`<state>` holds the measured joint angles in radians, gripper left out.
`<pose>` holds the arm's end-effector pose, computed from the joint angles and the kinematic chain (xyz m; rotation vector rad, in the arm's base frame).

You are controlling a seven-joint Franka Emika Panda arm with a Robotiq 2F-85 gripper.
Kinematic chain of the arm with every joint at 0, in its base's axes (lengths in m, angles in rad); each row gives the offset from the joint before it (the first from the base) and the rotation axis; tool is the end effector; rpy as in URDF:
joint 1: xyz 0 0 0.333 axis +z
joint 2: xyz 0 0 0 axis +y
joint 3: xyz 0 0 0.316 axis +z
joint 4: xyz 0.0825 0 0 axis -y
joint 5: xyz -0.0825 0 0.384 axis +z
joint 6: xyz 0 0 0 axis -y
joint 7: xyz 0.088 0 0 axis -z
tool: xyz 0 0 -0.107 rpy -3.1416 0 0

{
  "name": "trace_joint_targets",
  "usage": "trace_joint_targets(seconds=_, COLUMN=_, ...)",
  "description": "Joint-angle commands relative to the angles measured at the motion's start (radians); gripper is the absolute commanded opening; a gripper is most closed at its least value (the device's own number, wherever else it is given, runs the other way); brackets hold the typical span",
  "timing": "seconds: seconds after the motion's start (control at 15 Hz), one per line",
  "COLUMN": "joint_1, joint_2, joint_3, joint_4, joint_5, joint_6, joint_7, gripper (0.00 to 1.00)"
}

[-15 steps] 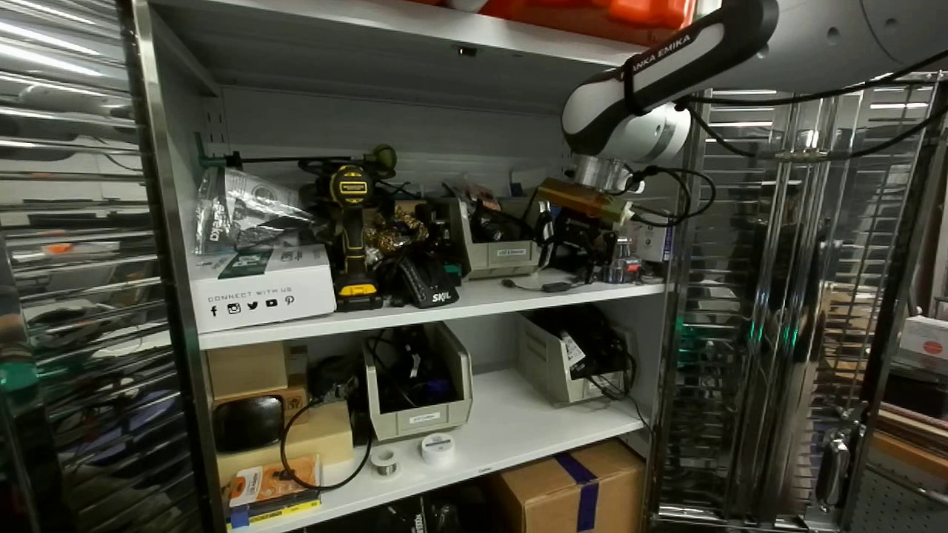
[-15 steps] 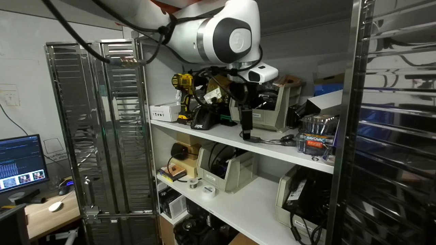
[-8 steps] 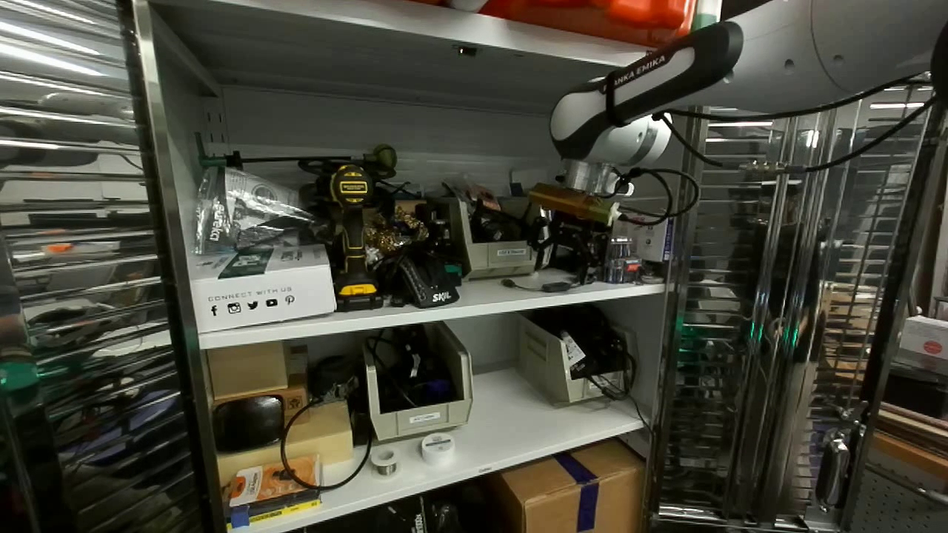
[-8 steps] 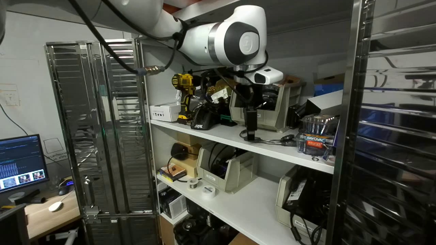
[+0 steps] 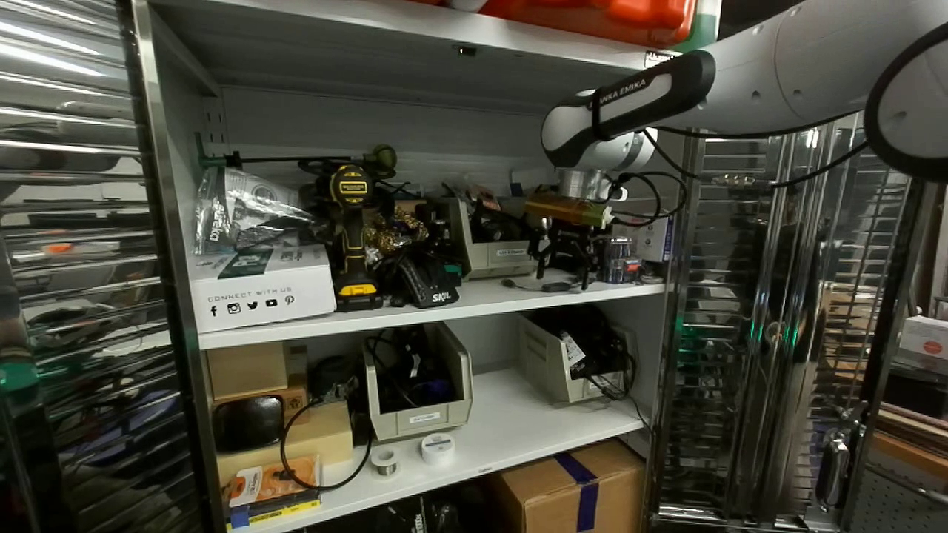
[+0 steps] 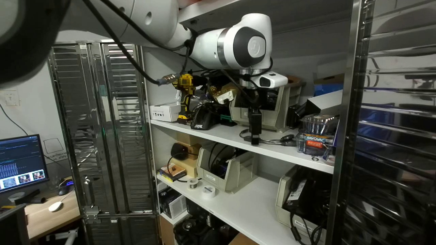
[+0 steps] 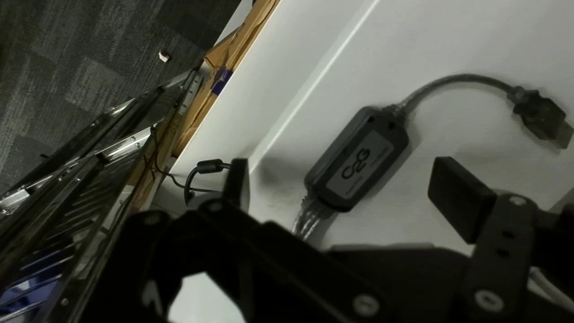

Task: Pick the cable and put it in the box

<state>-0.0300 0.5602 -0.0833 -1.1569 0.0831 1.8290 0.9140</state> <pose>0.7266 -0.0597 0.4870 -2.6634 1.5052 -0.1373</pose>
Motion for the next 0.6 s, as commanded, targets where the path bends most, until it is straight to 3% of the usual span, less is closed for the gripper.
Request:
trace_joint_targets(seconds=0.0, joint_1=0.013, joint_2=0.071, joint_3=-0.014, joint_4=0.131, joint_5=-0.014, joint_6=-0.051, joint_7=0.035, gripper=1.00)
trace_joint_targets(seconds=0.33, joint_1=0.018, joint_2=0.127, joint_3=-0.011, joint_4=0.215, joint_5=-0.019, joint_6=-0.126, joint_7=0.027, gripper=1.00)
trace_joint_targets(seconds=0.4, joint_1=0.019, joint_2=0.134, joint_3=-0.008, joint_4=0.223, joint_5=-0.026, joint_6=-0.136, joint_7=0.030, gripper=0.84)
trace_joint_targets(seconds=0.53, joint_1=0.024, joint_2=0.144, joint_3=-0.011, joint_4=0.244, joint_5=-0.050, joint_6=-0.167, joint_7=0.029, gripper=0.68)
